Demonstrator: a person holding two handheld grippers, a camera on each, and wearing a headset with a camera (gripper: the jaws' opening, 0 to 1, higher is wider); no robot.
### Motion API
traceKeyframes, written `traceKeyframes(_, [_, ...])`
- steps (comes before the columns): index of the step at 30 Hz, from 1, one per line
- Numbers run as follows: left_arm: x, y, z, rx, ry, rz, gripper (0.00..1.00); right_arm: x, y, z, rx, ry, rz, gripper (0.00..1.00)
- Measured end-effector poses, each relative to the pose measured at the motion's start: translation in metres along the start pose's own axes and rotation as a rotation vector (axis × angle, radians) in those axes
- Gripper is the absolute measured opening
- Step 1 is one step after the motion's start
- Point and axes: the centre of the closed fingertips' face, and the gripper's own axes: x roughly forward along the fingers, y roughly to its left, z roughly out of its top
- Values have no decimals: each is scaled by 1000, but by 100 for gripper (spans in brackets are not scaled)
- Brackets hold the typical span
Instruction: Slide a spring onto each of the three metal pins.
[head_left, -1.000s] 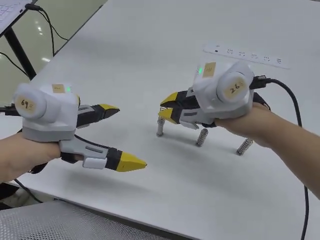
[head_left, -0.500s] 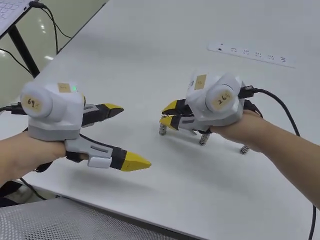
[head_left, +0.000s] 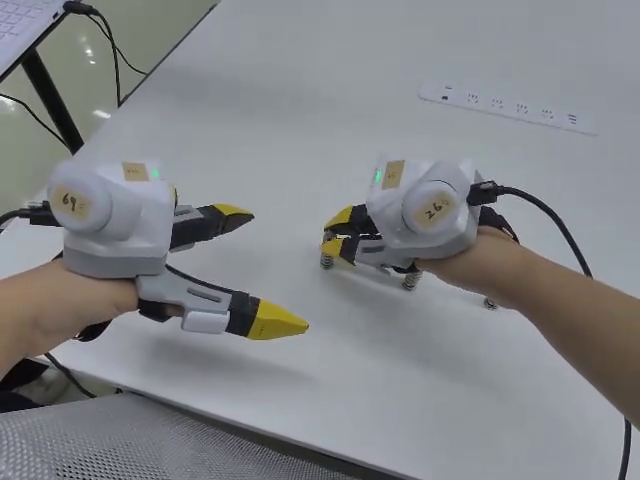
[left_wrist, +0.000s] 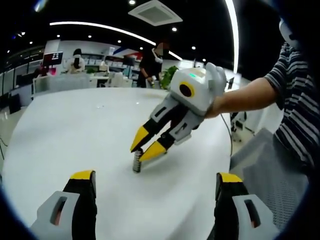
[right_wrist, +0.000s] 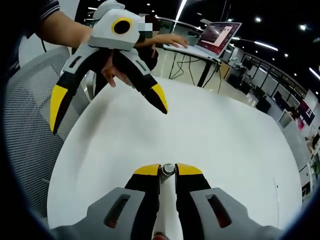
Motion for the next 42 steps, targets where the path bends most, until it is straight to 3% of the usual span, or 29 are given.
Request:
traceKeyframes(5, [3, -2, 4, 6, -3, -6, 97, -1, 0, 1, 24, -3, 3, 9])
traceKeyframes(11, [6, 0, 13, 17, -10, -6, 97, -9, -7, 6, 53, -28, -25, 17])
traceKeyframes(17, [11, -1, 21, 27, -19, -9, 96, -33, -14, 11, 182, -117, -66, 24])
traceKeyframes(20, [13, -2, 23, 28, -20, -13, 97, -46, -14, 4, 181, -115, -93, 28])
traceKeyframes(24, [15, -5, 27, 28, -32, -18, 97, -64, -12, -2, 247, -164, -120, 38])
traceKeyframes(31, [17, -8, 35, 27, -62, -19, 97, -85, -4, -22, 296, -179, -162, 50])
traceKeyframes(36, [18, -9, 34, 28, -56, -19, 98, -108, 0, -23, 355, -253, -209, 58])
traceKeyframes(42, [19, -12, 35, 40, -58, -18, 98, -129, 5, -36, 399, -290, -257, 64])
